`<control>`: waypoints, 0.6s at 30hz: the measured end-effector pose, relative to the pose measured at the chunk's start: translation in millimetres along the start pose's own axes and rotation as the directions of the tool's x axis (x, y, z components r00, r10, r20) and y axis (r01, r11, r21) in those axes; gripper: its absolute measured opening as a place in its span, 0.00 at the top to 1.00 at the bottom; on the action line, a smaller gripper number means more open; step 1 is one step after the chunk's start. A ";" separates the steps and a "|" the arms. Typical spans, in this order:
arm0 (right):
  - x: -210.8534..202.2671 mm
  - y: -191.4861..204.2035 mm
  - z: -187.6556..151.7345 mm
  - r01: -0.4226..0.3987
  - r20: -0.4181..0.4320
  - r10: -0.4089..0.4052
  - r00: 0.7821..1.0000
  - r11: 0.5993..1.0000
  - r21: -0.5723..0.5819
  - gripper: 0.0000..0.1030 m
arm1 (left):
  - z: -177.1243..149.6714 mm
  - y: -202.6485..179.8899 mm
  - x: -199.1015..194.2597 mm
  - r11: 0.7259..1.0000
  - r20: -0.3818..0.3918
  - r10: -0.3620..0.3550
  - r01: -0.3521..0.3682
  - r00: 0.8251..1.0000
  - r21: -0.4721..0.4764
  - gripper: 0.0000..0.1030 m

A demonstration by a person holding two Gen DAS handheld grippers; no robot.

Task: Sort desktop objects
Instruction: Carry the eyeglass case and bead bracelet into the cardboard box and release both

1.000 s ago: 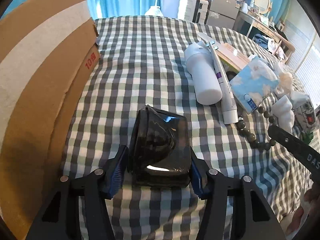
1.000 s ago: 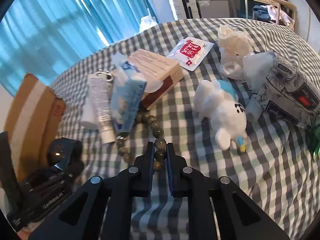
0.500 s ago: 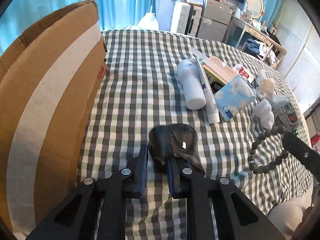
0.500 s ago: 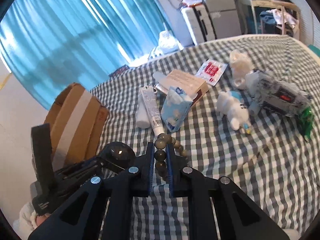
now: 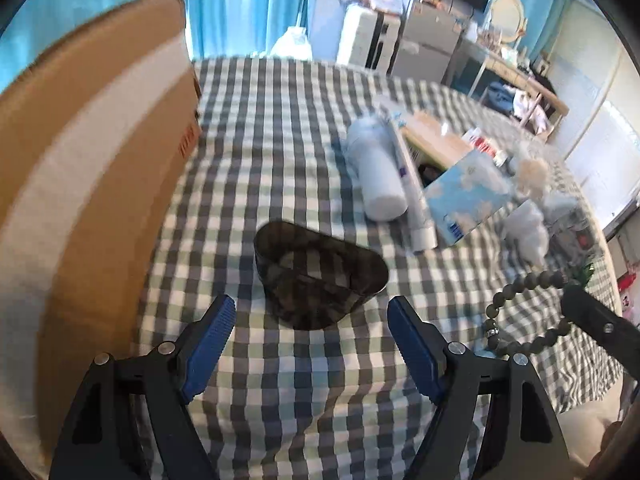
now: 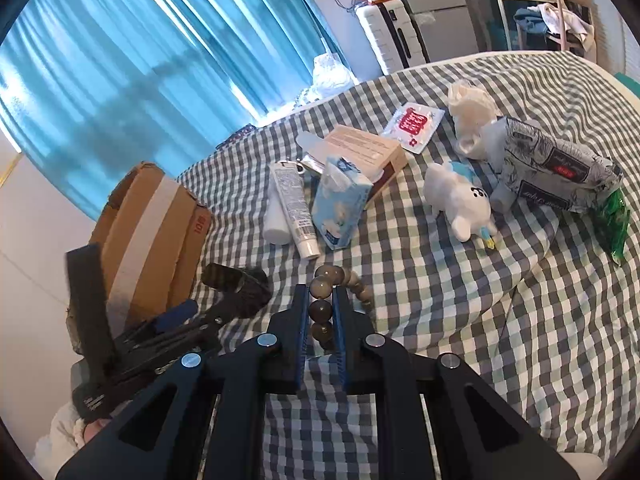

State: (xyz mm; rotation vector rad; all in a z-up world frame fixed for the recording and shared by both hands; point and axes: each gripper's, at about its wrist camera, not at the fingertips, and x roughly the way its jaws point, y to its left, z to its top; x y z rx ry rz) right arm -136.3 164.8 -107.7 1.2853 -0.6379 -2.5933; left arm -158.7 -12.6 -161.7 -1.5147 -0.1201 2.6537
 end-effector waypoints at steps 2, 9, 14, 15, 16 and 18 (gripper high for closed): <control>2.6 -4.9 1.8 -0.002 -0.003 0.002 1.000 1.000 0.009 0.89 | -0.3 0.9 7.0 1.000 -0.003 0.010 -0.011 1.000 -0.003 0.21; 12.0 -16.6 5.3 -0.002 -0.019 0.002 1.000 0.999 0.034 0.89 | 8.6 -1.0 34.0 1.000 -0.013 0.015 -0.015 1.000 0.023 0.14; 14.6 -18.2 5.9 0.007 -0.030 -0.006 1.000 1.000 0.025 0.89 | 9.3 -3.2 41.4 0.999 -0.003 0.012 -0.011 1.000 0.047 0.27; 14.3 -17.5 6.0 0.009 -0.029 -0.008 1.000 1.000 0.021 0.89 | 9.2 -4.4 38.6 0.999 0.000 0.005 -0.005 1.000 0.054 0.27; 13.2 -16.1 6.1 0.010 -0.025 -0.010 1.000 1.000 0.017 0.89 | 8.9 -5.5 34.7 0.998 0.005 -0.007 0.006 1.000 0.057 0.27; 10.8 -12.6 7.0 0.002 -0.021 -0.002 1.000 1.000 0.014 0.89 | 9.6 -6.7 26.1 0.998 0.021 -0.015 0.014 1.000 0.063 0.27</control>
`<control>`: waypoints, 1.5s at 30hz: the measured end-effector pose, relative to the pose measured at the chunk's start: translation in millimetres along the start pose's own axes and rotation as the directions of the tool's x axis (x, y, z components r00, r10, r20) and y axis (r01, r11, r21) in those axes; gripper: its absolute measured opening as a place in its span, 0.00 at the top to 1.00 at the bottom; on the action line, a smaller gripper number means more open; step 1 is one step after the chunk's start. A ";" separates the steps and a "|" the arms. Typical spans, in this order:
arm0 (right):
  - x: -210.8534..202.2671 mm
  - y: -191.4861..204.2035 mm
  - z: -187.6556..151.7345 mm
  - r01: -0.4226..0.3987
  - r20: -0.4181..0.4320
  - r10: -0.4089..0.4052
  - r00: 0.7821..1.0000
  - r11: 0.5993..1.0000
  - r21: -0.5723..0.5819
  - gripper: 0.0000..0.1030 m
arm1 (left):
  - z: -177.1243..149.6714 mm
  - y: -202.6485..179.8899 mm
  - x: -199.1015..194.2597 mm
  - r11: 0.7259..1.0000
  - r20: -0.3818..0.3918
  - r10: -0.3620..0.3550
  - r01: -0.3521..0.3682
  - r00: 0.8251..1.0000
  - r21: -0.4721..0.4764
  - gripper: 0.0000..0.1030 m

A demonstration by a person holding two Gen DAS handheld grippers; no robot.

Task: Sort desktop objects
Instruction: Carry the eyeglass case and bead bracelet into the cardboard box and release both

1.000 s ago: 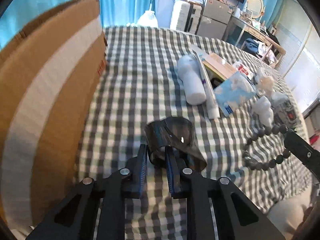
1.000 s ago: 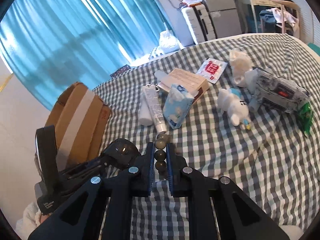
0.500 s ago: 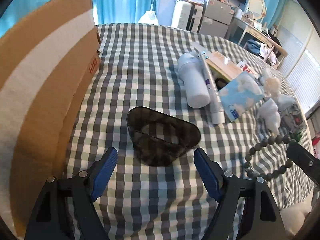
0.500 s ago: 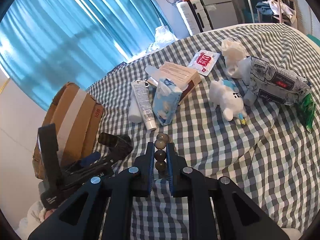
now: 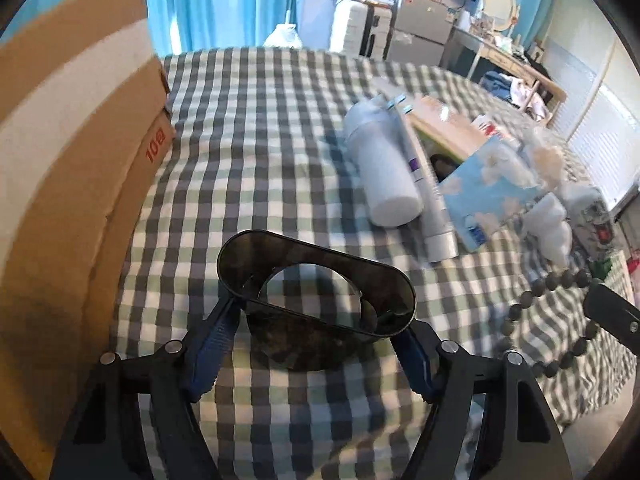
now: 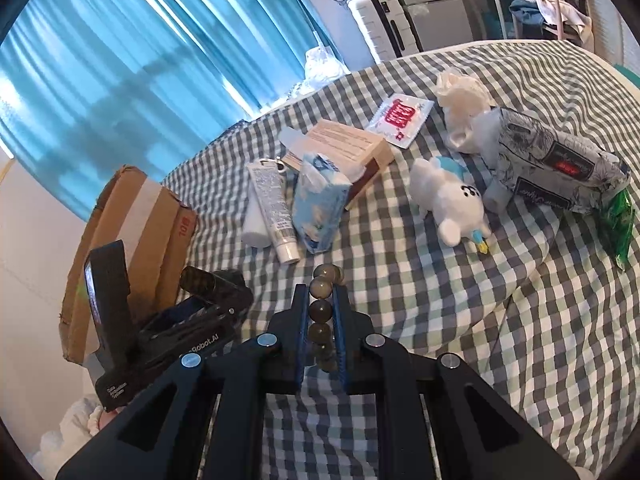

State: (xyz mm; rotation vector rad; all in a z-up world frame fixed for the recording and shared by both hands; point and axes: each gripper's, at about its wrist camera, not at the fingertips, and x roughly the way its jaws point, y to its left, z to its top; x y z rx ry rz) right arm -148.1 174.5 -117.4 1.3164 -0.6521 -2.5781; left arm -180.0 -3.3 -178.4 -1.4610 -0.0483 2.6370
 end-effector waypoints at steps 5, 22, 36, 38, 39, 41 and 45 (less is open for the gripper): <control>-11.4 18.6 -0.2 0.014 0.016 -0.014 1.000 0.999 -0.045 0.89 | 6.0 1.9 -32.9 1.000 0.048 -0.025 0.026 0.999 -0.004 0.27; -99.3 144.1 13.5 -0.046 0.159 0.088 0.983 0.968 -0.248 0.89 | 45.6 37.5 -190.8 1.000 0.220 0.028 -0.030 0.975 0.003 0.27; -87.1 280.3 23.9 -0.199 0.090 0.267 0.960 0.869 -0.453 0.89 | 71.6 147.5 -242.9 0.990 0.259 0.124 -0.102 0.958 -0.098 0.26; -71.3 296.4 27.6 -0.219 0.066 0.280 0.958 0.856 -0.468 0.89 | 77.1 166.7 -235.6 0.987 0.247 0.141 -0.116 0.959 -0.115 0.26; -63.9 302.2 29.5 -0.223 0.057 0.282 0.958 0.853 -0.471 0.89 | 79.6 174.5 -230.8 0.985 0.241 0.147 -0.121 0.959 -0.123 0.26; -43.1 315.0 33.5 -0.234 0.033 0.283 0.959 0.848 -0.475 0.89 | 85.9 188.2 -214.8 0.983 0.220 0.159 -0.132 0.962 -0.131 0.26; -1.9 328.3 40.9 -0.242 -0.011 0.268 0.963 0.849 -0.470 0.89 | 93.5 212.4 -185.5 0.980 0.176 0.163 -0.139 0.971 -0.143 0.26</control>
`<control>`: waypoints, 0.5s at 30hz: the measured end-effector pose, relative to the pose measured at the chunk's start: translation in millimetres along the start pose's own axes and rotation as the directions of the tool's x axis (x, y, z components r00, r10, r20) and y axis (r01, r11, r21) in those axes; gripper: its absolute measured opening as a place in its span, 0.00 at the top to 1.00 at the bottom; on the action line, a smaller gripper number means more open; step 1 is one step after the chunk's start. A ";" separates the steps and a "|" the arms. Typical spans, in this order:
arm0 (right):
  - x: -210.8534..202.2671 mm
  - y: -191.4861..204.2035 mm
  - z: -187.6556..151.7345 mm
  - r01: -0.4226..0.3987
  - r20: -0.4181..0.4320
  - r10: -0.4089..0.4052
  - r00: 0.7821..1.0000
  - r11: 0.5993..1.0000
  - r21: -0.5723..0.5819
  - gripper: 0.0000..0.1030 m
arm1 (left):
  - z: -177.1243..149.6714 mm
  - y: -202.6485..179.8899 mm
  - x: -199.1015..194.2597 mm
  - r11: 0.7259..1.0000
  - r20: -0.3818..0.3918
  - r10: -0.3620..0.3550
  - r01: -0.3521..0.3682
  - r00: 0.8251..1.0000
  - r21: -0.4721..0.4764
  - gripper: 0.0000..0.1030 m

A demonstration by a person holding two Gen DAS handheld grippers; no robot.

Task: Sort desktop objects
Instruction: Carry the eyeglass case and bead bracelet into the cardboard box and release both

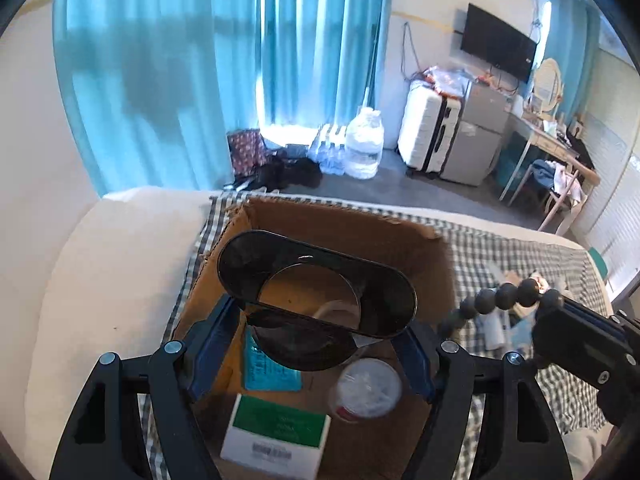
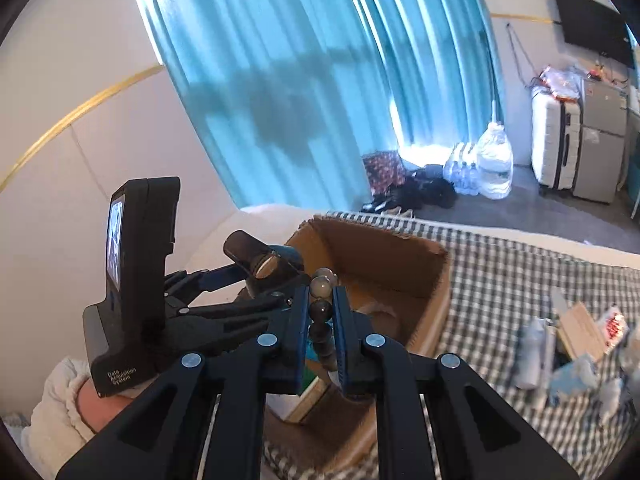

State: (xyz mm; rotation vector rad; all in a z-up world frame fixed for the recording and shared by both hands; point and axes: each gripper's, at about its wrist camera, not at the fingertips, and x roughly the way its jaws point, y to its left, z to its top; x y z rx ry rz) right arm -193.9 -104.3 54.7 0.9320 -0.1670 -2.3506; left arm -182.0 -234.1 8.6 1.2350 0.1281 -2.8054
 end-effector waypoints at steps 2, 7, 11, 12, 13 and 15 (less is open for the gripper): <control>25.1 -6.3 3.1 0.003 -0.029 -0.003 1.000 1.000 0.010 0.89 | 1.7 6.0 20.9 1.000 -0.024 0.003 -0.003 1.000 -0.003 0.26; 64.4 -20.4 6.6 0.026 -0.076 -0.023 0.997 0.999 0.034 0.89 | 0.2 18.3 57.7 1.000 -0.072 0.006 -0.007 0.997 -0.014 0.26; 84.6 -32.0 12.3 0.055 -0.088 -0.051 0.995 0.998 0.044 0.89 | 3.6 22.4 80.2 1.000 -0.096 0.004 -0.006 0.995 -0.017 0.26; 88.1 -34.6 13.9 0.065 -0.087 -0.061 0.994 0.997 0.041 0.89 | 5.2 22.3 85.1 1.000 -0.094 0.002 -0.004 0.996 -0.019 0.26; 89.8 -36.6 15.0 0.074 -0.084 -0.070 0.994 0.996 0.041 0.88 | 6.5 22.0 88.1 1.000 -0.091 -0.001 -0.001 0.996 -0.019 0.26; 92.8 -40.3 20.0 0.084 -0.077 -0.080 0.994 0.995 0.056 0.87 | 7.4 20.1 92.3 1.000 -0.094 -0.005 0.004 0.996 -0.013 0.25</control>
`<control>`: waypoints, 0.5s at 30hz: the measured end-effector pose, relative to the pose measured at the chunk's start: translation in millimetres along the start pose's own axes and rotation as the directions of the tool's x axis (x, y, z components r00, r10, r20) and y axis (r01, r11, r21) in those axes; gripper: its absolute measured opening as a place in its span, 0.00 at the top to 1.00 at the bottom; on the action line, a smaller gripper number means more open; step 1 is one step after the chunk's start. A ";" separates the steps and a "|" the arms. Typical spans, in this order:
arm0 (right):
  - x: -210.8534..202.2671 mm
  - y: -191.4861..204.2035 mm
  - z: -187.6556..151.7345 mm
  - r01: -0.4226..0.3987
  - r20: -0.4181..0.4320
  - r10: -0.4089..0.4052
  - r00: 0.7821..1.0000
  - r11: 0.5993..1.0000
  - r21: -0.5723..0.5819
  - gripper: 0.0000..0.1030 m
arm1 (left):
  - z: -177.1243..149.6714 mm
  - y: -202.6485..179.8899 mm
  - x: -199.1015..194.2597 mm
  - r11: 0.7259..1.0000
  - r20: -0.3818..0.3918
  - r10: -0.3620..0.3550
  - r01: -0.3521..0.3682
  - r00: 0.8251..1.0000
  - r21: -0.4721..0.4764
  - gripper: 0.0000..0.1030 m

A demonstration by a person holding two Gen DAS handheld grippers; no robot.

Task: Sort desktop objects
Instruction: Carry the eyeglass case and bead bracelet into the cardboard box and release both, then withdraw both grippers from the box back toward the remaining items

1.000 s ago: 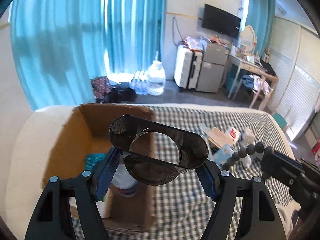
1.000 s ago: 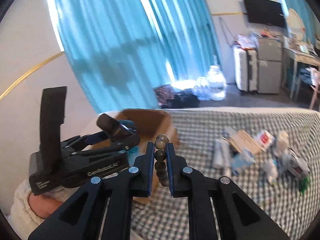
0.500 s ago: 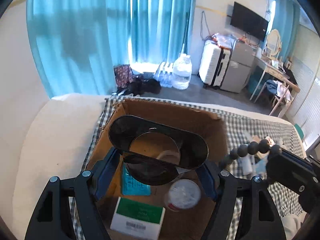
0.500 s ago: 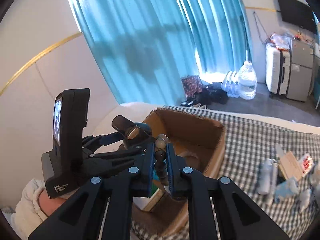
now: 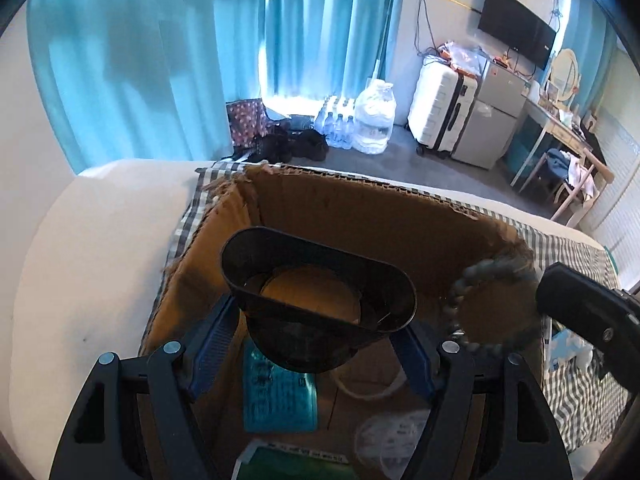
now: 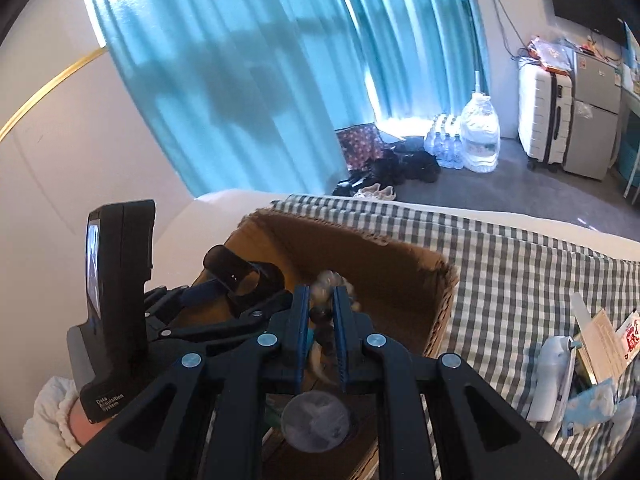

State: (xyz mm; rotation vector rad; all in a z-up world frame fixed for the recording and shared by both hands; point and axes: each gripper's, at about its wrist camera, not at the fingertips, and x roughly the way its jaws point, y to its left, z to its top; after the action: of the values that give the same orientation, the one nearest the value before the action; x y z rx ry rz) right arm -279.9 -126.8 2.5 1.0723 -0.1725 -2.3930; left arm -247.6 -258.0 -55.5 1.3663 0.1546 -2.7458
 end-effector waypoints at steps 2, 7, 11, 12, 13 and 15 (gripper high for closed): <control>-0.8 -5.4 4.2 -0.004 0.001 0.004 1.000 1.000 0.023 0.71 | 0.9 -2.2 1.5 1.000 -0.010 0.008 -0.008 1.000 0.002 0.21; -15.9 -16.1 8.7 0.021 0.034 -0.023 0.999 0.997 0.068 0.57 | 0.5 -5.5 -11.5 0.999 -0.006 0.037 -0.037 0.999 0.008 0.12; -45.9 -26.9 -1.0 0.045 0.070 -0.053 0.996 0.993 0.109 0.44 | -6.5 -8.7 -37.9 0.997 0.022 0.071 -0.072 0.997 0.022 0.10; -53.3 -29.2 -3.9 0.055 0.080 -0.065 0.995 0.992 0.117 0.40 | -8.4 -9.1 -44.7 0.997 0.028 0.073 -0.074 0.997 0.020 0.09; -65.4 -32.9 -9.5 0.070 0.094 -0.083 0.992 0.990 0.125 0.38 | -11.8 -11.1 -53.4 0.997 0.034 0.074 -0.075 0.997 0.020 0.09; -86.2 -38.0 -19.3 0.101 0.114 -0.117 0.987 0.985 0.140 0.28 | -17.8 -15.3 -69.7 0.997 0.051 0.071 -0.072 0.996 0.020 0.08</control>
State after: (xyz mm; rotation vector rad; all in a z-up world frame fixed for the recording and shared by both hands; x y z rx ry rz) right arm -232.7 -49.4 34.6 1.0187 -0.3282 -2.5785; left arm -193.2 -239.4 -9.5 1.2808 0.0709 -2.7273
